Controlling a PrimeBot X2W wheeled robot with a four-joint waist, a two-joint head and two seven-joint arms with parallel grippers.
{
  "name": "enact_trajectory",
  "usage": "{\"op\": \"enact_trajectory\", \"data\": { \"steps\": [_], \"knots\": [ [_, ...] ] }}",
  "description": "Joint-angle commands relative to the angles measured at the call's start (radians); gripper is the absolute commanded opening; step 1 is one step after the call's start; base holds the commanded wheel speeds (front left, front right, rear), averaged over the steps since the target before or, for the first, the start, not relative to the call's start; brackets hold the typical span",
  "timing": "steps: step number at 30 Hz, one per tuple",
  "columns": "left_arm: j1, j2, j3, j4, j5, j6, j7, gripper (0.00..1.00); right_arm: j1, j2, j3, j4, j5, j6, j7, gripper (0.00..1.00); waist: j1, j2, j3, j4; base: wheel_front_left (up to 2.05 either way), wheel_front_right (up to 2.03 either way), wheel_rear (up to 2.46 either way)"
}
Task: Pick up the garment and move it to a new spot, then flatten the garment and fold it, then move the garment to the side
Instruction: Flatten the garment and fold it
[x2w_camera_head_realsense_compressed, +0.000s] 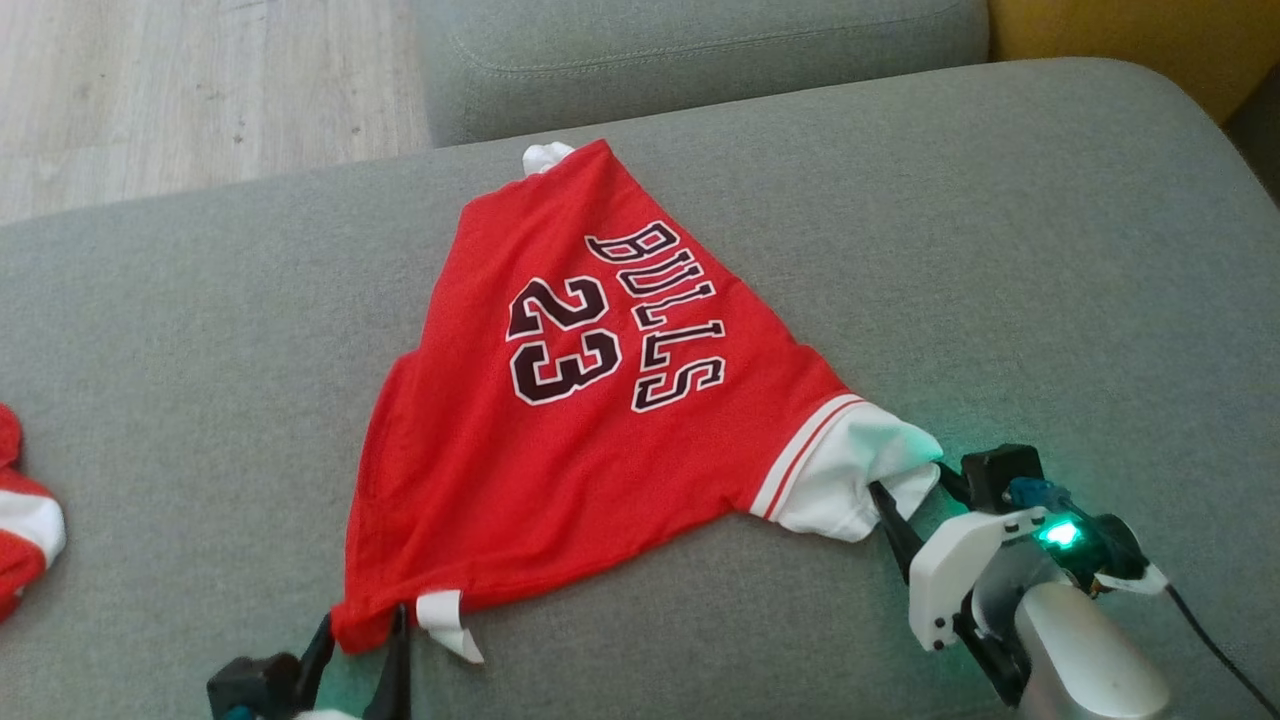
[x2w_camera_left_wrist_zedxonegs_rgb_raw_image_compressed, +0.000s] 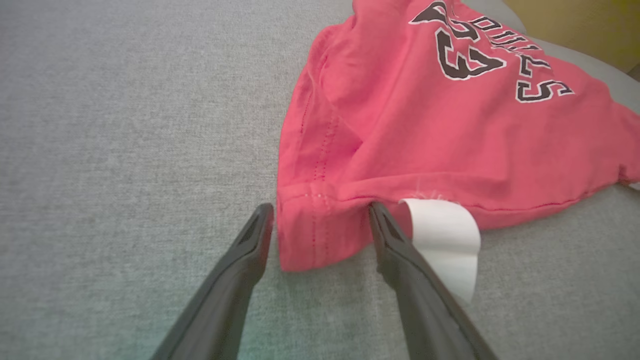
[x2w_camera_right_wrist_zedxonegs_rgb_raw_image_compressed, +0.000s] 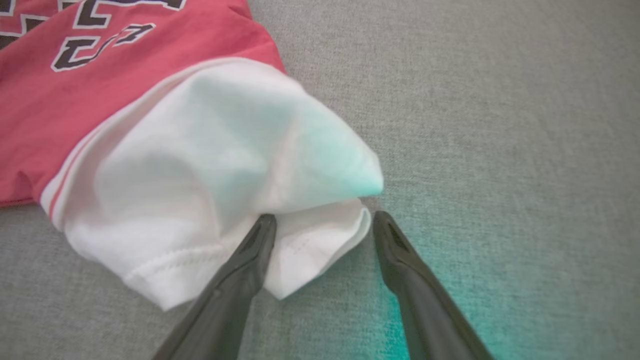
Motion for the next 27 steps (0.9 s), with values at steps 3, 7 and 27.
{"op": "enact_trajectory", "data": {
  "steps": [3, 7, 27],
  "knots": [
    [-0.046, 0.011, 0.024, -0.035, -0.005, -0.006, -0.004, 1.00, -0.022, -0.005, 0.051, 0.001, 0.016, -0.001, 0.001, 1.00, 0.0000, -0.0001, -0.002, -0.002, 0.00, 0.00, 0.00],
    [-0.053, 0.016, 0.013, -0.035, -0.007, -0.013, -0.011, 0.36, -0.026, 0.004, 0.075, 0.002, 0.060, -0.001, -0.005, 0.00, 0.0000, -0.0001, -0.004, -0.006, 0.00, 0.00, 0.00],
    [-0.044, 0.074, 0.030, -0.507, -0.252, -0.054, 0.041, 0.00, 0.070, -0.095, -0.224, -0.785, 0.668, -0.001, 0.087, 0.00, 0.0000, -0.0001, -0.080, -0.053, 0.00, 0.00, 0.00]
  ]
}}
